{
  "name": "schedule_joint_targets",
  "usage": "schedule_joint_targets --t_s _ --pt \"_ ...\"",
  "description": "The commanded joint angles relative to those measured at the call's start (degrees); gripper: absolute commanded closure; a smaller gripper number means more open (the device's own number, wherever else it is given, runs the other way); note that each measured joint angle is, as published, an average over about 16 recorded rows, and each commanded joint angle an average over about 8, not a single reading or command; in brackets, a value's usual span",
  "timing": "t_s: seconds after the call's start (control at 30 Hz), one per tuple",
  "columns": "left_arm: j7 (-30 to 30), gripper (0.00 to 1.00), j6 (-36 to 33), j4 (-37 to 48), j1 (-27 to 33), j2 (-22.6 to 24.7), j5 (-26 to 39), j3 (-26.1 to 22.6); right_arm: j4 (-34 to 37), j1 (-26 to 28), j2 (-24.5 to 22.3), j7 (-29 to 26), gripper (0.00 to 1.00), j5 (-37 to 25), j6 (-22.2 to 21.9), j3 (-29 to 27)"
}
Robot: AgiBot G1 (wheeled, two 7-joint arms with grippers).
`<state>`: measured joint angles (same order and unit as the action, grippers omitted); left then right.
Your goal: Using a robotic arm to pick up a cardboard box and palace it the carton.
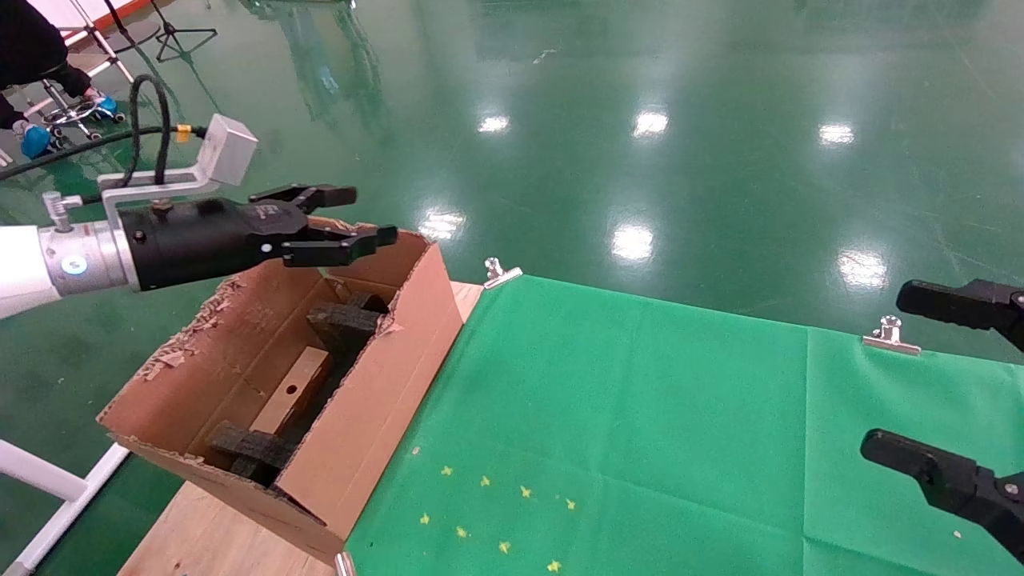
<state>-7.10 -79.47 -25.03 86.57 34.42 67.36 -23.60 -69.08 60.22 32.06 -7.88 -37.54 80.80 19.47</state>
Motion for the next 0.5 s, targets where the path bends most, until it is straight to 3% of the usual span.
schedule_joint_targets --t_s 0.03,0.5 --pt "-0.16 0.0 -0.28 -2.18 -1.12 0.03 -1.15 0.34 0.0 0.0 0.0 0.0 0.0 0.0 0.0 0.0" --pt "-1.34 0.0 -2.28 -17.81 -9.17 0.22 -9.36 2.78 0.0 0.0 0.0 0.0 0.0 0.0 0.0 0.0"
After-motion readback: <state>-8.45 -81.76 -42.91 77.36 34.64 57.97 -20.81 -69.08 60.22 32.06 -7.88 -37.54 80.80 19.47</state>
